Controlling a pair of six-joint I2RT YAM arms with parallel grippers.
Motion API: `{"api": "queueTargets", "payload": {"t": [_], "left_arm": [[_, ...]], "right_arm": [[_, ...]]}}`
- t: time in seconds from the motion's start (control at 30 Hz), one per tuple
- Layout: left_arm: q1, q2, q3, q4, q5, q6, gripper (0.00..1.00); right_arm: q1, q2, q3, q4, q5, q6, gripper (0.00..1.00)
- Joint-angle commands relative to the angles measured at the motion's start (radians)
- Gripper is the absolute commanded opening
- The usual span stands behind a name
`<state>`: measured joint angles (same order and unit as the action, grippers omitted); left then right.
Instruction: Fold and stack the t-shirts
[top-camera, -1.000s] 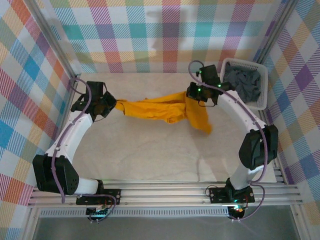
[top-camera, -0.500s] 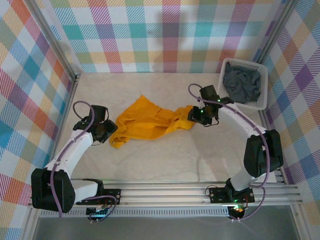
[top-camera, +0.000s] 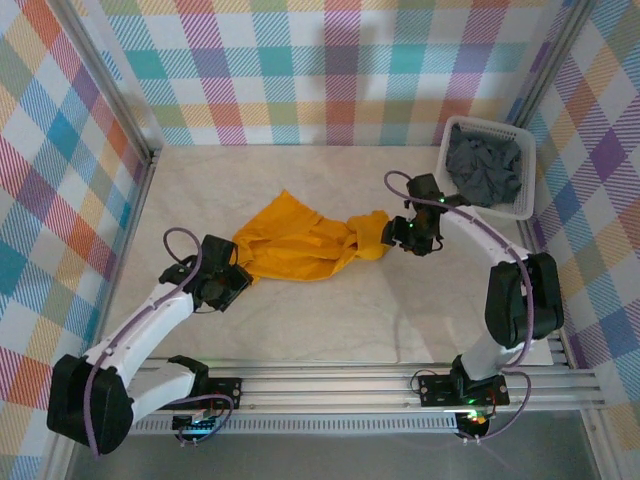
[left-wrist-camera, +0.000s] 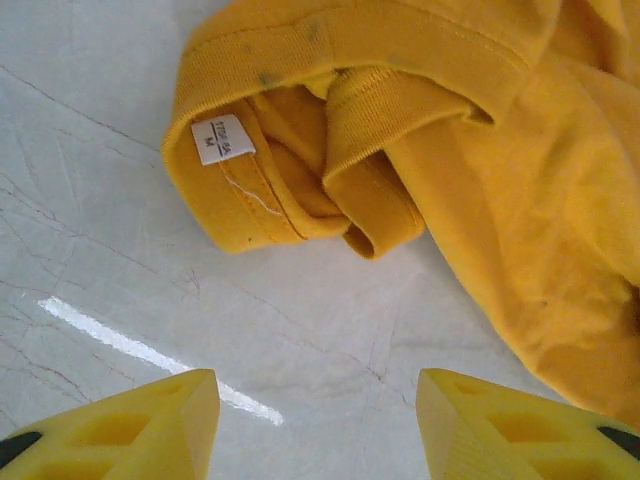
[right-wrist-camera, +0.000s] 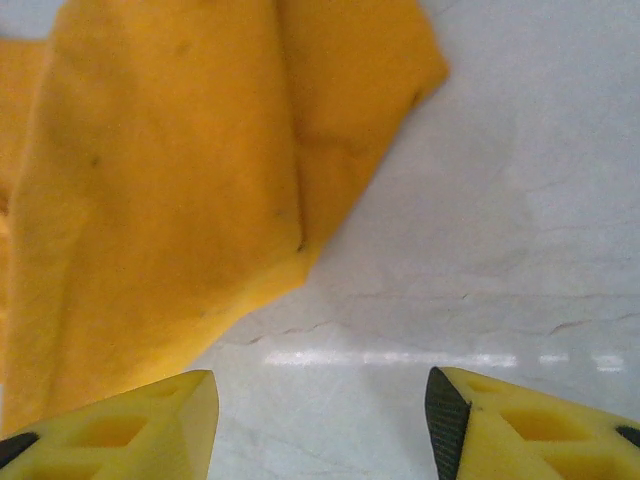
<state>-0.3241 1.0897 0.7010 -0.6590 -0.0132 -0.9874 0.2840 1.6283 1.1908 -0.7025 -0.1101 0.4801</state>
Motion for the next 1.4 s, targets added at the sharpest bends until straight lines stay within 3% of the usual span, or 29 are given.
{"api": "queueTargets", "payload": {"t": [0.0, 0.27, 0.57, 0.83, 1.1, 1.27, 1.37], "left_arm": [[0.050, 0.081, 0.122, 0.052, -0.025, 0.013, 0.56], [0.102, 0.623, 0.641, -0.077, -0.025, 0.137, 0.59], [0.086, 1.039, 1.059, -0.001, -0.130, 0.337, 0.56], [0.033, 1.232, 1.219, 0.127, -0.223, 0.456, 0.64], [-0.041, 1.383, 1.413, 0.044, -0.301, 0.537, 0.73], [-0.022, 1.486, 1.550, -0.114, -0.320, 0.496, 0.72], [-0.014, 1.509, 1.564, -0.114, -0.278, 0.498, 0.61]], "right_arm": [[-0.009, 0.020, 0.059, 0.036, -0.034, -0.038, 0.56], [-0.018, 0.220, 0.291, -0.002, -0.030, -0.063, 0.58], [-0.021, 0.400, 0.432, 0.000, -0.031, -0.066, 0.58], [-0.022, 0.409, 0.452, -0.011, -0.055, -0.044, 0.59], [-0.026, 0.402, 0.439, -0.014, -0.063, -0.034, 0.59], [-0.026, 0.399, 0.431, -0.006, -0.079, -0.025, 0.59], [-0.027, 0.394, 0.431, -0.007, -0.081, -0.025, 0.59]]}}
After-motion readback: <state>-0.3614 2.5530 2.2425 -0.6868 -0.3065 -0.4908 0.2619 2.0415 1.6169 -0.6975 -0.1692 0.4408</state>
